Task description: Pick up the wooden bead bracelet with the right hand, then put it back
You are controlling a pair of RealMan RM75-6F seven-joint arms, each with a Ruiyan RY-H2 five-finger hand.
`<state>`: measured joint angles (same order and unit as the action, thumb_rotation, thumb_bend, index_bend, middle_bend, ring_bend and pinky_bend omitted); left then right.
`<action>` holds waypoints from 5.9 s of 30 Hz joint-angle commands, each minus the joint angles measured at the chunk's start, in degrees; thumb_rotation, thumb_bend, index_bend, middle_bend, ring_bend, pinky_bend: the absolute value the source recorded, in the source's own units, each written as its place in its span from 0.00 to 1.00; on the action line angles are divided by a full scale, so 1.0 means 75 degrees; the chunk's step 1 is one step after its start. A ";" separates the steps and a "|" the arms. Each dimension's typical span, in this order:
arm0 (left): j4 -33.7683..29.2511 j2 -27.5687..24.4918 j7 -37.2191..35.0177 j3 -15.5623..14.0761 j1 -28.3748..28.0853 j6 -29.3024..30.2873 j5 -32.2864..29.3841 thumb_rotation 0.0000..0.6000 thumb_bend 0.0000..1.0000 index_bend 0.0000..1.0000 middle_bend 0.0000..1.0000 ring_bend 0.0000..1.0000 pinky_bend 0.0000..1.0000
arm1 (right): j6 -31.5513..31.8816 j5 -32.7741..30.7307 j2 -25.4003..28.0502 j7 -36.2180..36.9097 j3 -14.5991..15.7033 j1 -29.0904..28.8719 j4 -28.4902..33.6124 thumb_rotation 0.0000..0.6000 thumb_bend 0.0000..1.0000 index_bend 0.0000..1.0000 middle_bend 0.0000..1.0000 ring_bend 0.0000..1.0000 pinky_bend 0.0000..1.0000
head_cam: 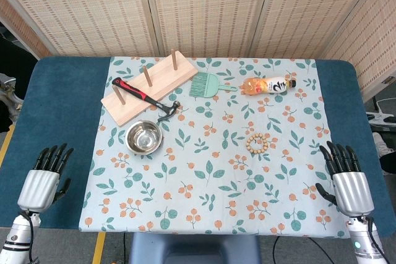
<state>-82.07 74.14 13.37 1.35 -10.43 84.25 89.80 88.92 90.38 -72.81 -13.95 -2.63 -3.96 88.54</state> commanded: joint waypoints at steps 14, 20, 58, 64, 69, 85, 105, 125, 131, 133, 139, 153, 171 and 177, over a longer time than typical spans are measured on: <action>-0.0012 -0.0050 -0.0199 0.0023 -0.0009 -0.0026 -0.0022 1.00 0.44 0.00 0.00 0.00 0.14 | -0.0949 -0.0163 -0.0117 -0.0922 -0.0267 -0.0647 0.0133 0.99 0.14 0.00 0.00 0.00 0.00; -0.0049 -0.0081 -0.0207 0.0010 0.0006 0.0030 0.0029 1.00 0.44 0.00 0.00 0.00 0.14 | -0.2562 -0.0937 0.0021 -0.1909 -0.0514 -0.1509 0.0210 0.99 0.16 0.03 0.10 0.00 0.00; -0.0052 -0.0061 -0.0186 -0.0042 -0.0050 -0.0153 0.0017 1.00 0.44 0.00 0.00 0.00 0.14 | -0.4159 -0.1373 -0.3257 -0.1778 -0.0459 -0.3624 -0.3885 1.00 0.29 0.39 0.36 0.00 0.00; -0.0031 -0.0063 -0.0218 -0.0024 -0.0051 -0.0149 -0.0007 1.00 0.44 0.00 0.00 0.00 0.14 | -0.4240 -0.1432 -0.3517 -0.1845 -0.0410 -0.3705 -0.4270 1.00 0.29 0.42 0.38 0.01 0.00; -0.0039 -0.0068 -0.0220 -0.0031 -0.0053 -0.0153 -0.0002 1.00 0.44 0.00 0.00 0.00 0.14 | -0.4245 -0.1462 -0.3705 -0.1925 -0.0394 -0.3758 -0.4530 1.00 0.29 0.52 0.45 0.08 0.00; -0.0049 -0.0087 -0.0227 -0.0014 -0.0044 -0.0133 -0.0027 1.00 0.44 0.00 0.00 0.00 0.14 | -0.4475 -0.2355 -0.3556 0.0966 -0.1172 -0.3589 -0.3488 1.00 0.37 0.74 0.62 0.27 0.00; -0.0010 -0.0008 -0.0154 -0.0025 -0.0093 -0.0243 -0.0050 1.00 0.44 0.00 0.00 0.00 0.14 | -0.9227 -0.4869 -0.1433 0.9357 -0.4409 -0.2563 0.0326 1.00 0.46 0.67 0.62 0.23 0.20; -0.0006 -0.0019 -0.0170 -0.0032 -0.0080 -0.0217 -0.0054 1.00 0.44 0.00 0.00 0.00 0.14 | -1.3073 -0.3673 -0.3646 0.8434 -0.7476 -0.0455 -0.0646 0.70 0.57 0.44 0.57 0.26 0.49; -0.0008 -0.0006 -0.0150 -0.0041 -0.0095 -0.0239 -0.0042 1.00 0.44 0.00 0.00 0.00 0.15 | -1.3028 -0.3781 -0.3891 0.6542 -0.7714 -0.0613 -0.0693 0.24 0.31 0.29 0.50 0.21 0.40; -0.0006 -0.0002 -0.0145 -0.0043 -0.0099 -0.0245 -0.0040 1.00 0.44 0.00 0.00 0.00 0.15 | -1.2870 -0.3746 -0.3836 0.6094 -0.7605 -0.0685 -0.0625 0.09 0.20 0.28 0.49 0.20 0.38; -0.0005 0.0006 -0.0135 -0.0051 -0.0103 -0.0259 -0.0042 1.00 0.44 0.00 0.00 0.00 0.16 | -1.3010 -0.4237 -0.3726 0.5528 -0.7445 -0.0711 -0.0592 0.00 0.08 0.31 0.47 0.20 0.36; 0.0018 0.0013 -0.0140 -0.0036 -0.0111 -0.0286 -0.0089 1.00 0.44 0.00 0.00 0.00 0.16 | -1.3951 -0.5155 -0.4319 0.3282 -0.7861 -0.0442 -0.0994 0.00 0.61 0.49 0.50 0.23 0.36; -0.0019 -0.0019 -0.0188 -0.0065 -0.0116 -0.0281 -0.0040 1.00 0.44 0.00 0.00 0.00 0.16 | -1.4025 -0.5990 -0.4782 0.1406 -0.8323 0.0042 -0.1301 0.18 0.54 0.61 0.62 0.27 0.36; -0.0014 -0.0015 -0.0182 -0.0071 -0.0119 -0.0293 -0.0041 1.00 0.44 0.00 0.00 0.00 0.16 | -1.3884 -0.6204 -0.4915 0.1244 -0.8472 0.0115 -0.1352 0.41 0.40 0.64 0.65 0.29 0.38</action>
<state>-82.17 74.04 12.01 0.82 -11.33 82.05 89.49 -15.45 43.98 -109.47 -4.26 -65.94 -3.23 78.45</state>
